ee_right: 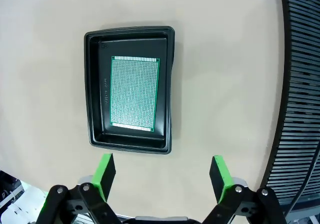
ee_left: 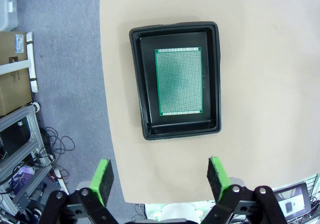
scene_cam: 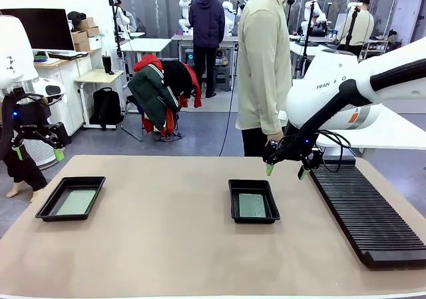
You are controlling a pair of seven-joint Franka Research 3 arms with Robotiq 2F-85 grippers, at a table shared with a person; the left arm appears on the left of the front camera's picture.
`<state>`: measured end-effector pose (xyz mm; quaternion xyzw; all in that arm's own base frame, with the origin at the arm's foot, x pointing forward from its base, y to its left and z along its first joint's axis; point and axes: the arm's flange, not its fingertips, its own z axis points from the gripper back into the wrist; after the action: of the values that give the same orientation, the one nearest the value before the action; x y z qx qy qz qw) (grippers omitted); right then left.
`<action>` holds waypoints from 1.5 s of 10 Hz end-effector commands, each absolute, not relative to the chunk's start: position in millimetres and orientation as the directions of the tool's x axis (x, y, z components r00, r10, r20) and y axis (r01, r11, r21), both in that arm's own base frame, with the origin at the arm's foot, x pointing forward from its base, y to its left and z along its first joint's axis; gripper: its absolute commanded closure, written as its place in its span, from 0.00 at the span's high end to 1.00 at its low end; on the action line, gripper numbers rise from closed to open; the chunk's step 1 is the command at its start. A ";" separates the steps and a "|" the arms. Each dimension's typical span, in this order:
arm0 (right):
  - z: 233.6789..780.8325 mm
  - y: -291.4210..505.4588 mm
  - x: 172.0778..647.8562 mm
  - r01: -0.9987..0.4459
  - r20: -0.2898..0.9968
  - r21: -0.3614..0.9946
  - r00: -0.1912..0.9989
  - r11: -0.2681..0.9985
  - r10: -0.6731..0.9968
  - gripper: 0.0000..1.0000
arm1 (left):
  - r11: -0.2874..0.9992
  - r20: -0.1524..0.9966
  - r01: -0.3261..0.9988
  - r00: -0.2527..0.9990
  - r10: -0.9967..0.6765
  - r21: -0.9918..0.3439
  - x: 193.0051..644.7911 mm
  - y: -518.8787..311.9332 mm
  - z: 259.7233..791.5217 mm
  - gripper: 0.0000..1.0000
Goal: Inspect and transfer BCBs to ESD trays.
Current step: Pick up the ESD tray and place it on the left side of the table.
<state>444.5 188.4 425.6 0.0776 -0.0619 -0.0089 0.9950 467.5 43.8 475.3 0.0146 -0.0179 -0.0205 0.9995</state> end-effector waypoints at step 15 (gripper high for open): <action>428.9 184.0 443.9 0.014 0.128 0.159 0.991 0.987 -0.035 1.00 | 0.999 0.120 0.030 0.992 -0.027 -0.025 434.7 -94.3 475.5 1.00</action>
<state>441.4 181.1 430.3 0.0811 -0.0668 -0.0131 0.9944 440.8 -78.5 481.8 -0.0025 -0.0394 -0.0259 0.9989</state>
